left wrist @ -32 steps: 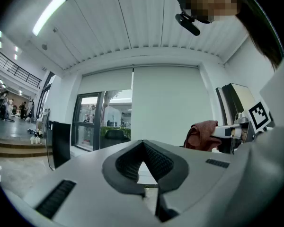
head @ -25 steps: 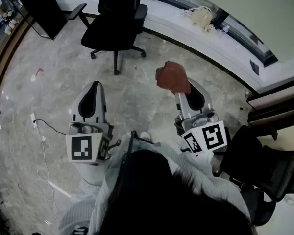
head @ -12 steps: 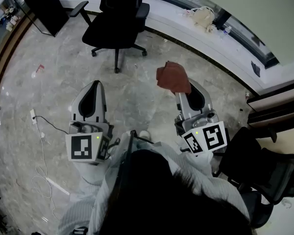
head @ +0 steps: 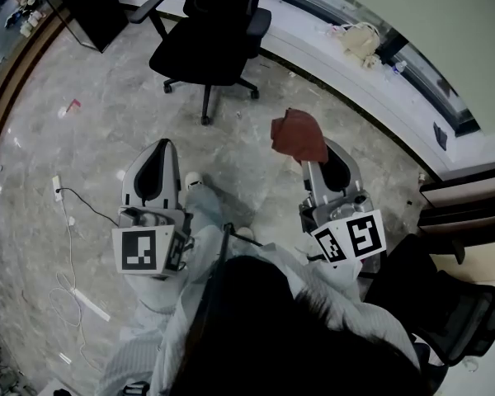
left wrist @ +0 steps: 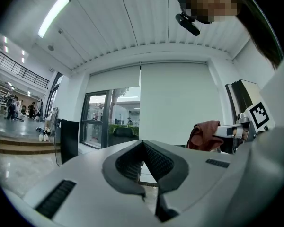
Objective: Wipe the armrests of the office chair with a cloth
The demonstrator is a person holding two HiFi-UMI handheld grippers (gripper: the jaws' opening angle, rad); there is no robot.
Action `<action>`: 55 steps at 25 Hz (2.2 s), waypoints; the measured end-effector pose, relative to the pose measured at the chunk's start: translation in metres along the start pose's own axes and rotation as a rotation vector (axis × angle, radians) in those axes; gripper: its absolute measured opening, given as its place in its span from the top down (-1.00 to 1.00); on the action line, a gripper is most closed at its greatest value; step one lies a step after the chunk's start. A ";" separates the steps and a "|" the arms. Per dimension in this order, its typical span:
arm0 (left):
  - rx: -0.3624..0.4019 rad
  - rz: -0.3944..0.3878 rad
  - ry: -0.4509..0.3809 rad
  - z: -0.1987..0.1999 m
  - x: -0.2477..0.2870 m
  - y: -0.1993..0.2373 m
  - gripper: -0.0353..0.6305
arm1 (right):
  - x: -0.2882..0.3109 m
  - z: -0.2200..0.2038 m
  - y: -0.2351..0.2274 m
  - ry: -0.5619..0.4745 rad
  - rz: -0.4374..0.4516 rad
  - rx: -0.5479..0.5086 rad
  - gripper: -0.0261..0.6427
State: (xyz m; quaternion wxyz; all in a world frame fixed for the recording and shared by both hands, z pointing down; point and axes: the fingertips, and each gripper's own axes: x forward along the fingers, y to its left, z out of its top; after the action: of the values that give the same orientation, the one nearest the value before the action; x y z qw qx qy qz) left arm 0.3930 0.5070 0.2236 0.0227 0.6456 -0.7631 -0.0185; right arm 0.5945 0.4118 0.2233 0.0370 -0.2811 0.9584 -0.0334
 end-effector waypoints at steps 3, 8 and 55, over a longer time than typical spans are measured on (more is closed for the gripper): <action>-0.020 0.000 -0.007 0.000 0.035 0.031 0.88 | 0.043 -0.007 -0.006 0.007 -0.011 -0.004 0.81; 0.004 -0.064 0.018 -0.010 0.115 0.104 0.88 | 0.141 -0.020 -0.011 0.016 -0.039 -0.014 0.81; -0.011 -0.370 0.132 -0.017 0.620 0.297 0.88 | 0.585 -0.113 -0.271 0.246 -0.373 0.087 0.81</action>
State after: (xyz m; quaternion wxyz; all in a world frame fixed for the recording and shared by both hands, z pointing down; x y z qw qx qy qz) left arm -0.0009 -0.0550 0.2647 0.0723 0.7745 -0.6283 0.0161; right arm 0.2387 -0.1278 0.3281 -0.0746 -0.4453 0.8848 -0.1151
